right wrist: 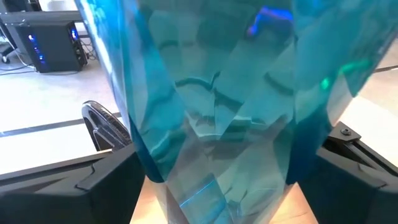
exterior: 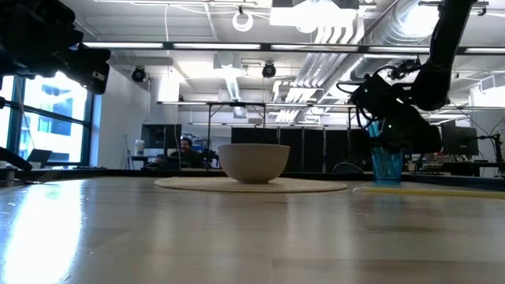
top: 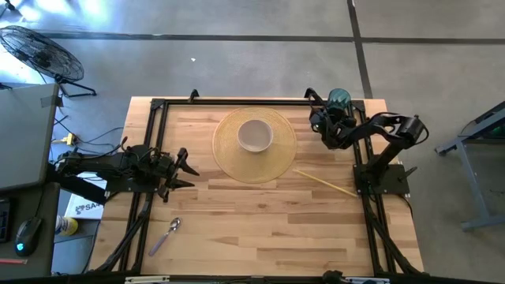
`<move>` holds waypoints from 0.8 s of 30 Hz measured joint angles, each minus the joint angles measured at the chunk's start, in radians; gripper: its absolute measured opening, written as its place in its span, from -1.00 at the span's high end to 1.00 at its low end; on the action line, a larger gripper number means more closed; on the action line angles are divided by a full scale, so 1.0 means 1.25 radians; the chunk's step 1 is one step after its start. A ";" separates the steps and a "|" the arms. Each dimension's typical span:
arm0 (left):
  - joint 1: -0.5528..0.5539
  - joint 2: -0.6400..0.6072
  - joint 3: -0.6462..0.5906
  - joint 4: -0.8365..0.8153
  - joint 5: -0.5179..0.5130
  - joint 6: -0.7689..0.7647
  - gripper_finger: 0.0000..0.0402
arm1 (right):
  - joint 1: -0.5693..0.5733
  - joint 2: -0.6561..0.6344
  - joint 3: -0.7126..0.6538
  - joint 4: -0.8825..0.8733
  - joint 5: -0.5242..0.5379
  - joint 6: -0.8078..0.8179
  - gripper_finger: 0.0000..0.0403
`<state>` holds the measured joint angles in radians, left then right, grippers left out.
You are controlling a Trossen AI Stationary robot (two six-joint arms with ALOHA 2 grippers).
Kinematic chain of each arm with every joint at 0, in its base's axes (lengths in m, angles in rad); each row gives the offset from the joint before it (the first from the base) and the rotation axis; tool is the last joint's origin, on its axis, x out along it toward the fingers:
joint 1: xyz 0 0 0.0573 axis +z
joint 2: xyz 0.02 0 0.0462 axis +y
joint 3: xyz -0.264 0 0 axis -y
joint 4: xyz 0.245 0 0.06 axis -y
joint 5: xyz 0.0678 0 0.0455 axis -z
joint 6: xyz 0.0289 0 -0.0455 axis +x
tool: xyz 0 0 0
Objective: Pick & Place Utensil
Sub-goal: Put the blue cup into the top right of the white bowl on the brown mat
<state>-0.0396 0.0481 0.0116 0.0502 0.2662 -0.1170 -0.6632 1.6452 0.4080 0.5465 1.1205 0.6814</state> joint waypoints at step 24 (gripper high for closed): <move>0.000 0.000 0.000 0.000 0.001 0.000 0.07 | 0.147 -0.043 -0.001 -0.013 0.000 -0.053 -0.75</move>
<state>-0.0399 0.0482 0.0116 0.0502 0.2672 -0.1173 -0.4791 1.5920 0.4068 0.5297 1.1202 0.6158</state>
